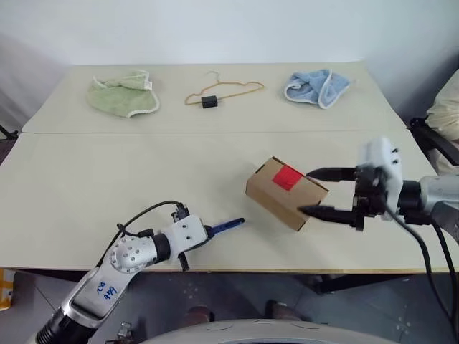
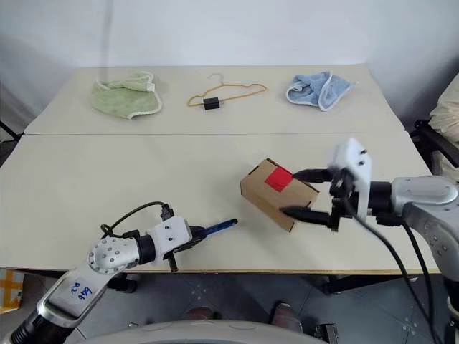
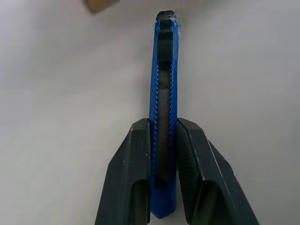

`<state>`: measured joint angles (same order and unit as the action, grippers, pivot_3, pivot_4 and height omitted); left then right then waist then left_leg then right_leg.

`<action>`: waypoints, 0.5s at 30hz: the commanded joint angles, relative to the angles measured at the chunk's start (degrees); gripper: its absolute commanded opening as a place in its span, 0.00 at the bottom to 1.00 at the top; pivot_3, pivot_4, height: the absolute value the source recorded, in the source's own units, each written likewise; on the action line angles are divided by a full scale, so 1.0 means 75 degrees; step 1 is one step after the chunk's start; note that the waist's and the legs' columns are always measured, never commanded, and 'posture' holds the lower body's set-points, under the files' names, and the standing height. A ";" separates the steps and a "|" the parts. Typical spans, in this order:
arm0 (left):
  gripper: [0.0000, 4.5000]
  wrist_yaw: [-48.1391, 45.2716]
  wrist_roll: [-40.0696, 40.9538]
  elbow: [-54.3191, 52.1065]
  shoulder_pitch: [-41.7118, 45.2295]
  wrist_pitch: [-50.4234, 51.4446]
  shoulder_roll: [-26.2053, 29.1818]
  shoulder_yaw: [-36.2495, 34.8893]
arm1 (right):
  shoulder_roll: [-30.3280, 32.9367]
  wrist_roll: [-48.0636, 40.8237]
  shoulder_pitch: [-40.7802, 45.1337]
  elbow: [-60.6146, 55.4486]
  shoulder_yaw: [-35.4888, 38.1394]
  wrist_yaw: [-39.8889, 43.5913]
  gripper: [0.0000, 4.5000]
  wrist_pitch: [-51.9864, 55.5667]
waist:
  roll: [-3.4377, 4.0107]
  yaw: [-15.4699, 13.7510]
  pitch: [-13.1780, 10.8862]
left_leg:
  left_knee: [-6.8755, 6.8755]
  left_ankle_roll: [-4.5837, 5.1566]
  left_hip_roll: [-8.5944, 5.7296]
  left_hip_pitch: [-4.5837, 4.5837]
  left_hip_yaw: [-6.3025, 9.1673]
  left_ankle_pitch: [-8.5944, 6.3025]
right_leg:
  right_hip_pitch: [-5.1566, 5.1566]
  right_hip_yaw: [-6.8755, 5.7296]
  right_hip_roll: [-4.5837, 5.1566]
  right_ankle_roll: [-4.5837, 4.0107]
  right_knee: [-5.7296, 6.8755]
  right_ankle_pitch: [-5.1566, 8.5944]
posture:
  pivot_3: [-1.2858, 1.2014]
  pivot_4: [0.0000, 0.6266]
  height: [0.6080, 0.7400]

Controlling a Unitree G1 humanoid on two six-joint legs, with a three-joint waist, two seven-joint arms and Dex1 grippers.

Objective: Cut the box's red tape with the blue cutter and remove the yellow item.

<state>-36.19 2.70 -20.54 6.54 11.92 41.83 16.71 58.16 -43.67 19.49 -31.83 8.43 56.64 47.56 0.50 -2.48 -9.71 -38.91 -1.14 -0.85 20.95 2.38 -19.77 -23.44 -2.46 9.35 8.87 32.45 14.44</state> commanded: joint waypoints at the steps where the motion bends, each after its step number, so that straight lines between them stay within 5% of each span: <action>1: 0.11 -0.0718 -0.0310 0.0932 0.0217 -0.1281 0.0019 0.0306 | -0.0012 -0.0084 0.0369 -0.0944 -0.0428 -0.0267 1.00 0.0110 | -0.0001 -0.0016 -0.0001 | -0.0006 -0.0019 0.0000 0.0021 0.0000 0.0011 | -0.0017 -0.0001 0.0000 0.0028 0.0001 -0.0016 | 0.52 0.24 1.00; 2: 0.11 -0.0861 -0.0343 0.1137 0.0288 -0.1484 -0.0005 0.0325 | -0.0076 -0.0122 0.0443 -0.1117 -0.0565 -0.0372 1.00 0.0161 | -0.0002 -0.0028 -0.0001 | -0.0008 -0.0021 -0.0002 0.0028 0.0002 0.0013 | -0.0021 -0.0001 0.0000 0.0106 0.0001 -0.0058 | 0.52 0.24 1.00; 8: 0.11 -0.1650 -0.0629 0.1880 0.0663 -0.2323 0.0071 0.0471 | -0.0558 0.0171 0.0684 -0.1692 -0.1706 -0.1230 1.00 0.0600 | -0.0014 -0.0054 -0.0006 | -0.0008 -0.0017 -0.0001 0.0034 0.0002 0.0007 | -0.0018 -0.0015 0.0001 0.0112 -0.0014 -0.0061 | 0.52 0.24 1.00; 11: 0.10 -0.1798 -0.0744 0.2090 0.0740 -0.2582 0.0082 0.0451 | -0.0713 0.0682 0.0627 -0.1660 -0.2232 -0.1663 0.88 0.0660 | -0.0014 -0.0037 -0.0006 | -0.0007 -0.0018 0.0002 0.0034 0.0001 0.0004 | -0.0018 -0.0025 0.0001 0.0112 -0.0008 -0.0061 | 0.52 0.24 1.00; 15: 0.10 -0.2124 -0.0889 0.2224 0.0733 -0.3095 0.0202 0.0557 | -0.0882 0.1329 0.0547 -0.1747 -0.3009 -0.2272 0.57 0.0937 | -0.0014 -0.0016 -0.0006 | -0.0004 -0.0018 0.0005 0.0034 0.0001 0.0002 | -0.0018 -0.0036 0.0001 0.0113 -0.0001 -0.0061 | 0.52 0.24 1.00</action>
<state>-48.82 -0.72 -5.96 13.95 -10.56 42.05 17.83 52.14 -35.33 23.81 -42.91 -12.85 41.20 54.08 0.39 -2.60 -9.76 -38.94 -1.28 -0.79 21.21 2.39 -19.76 -23.58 -2.77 9.36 9.72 32.45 13.98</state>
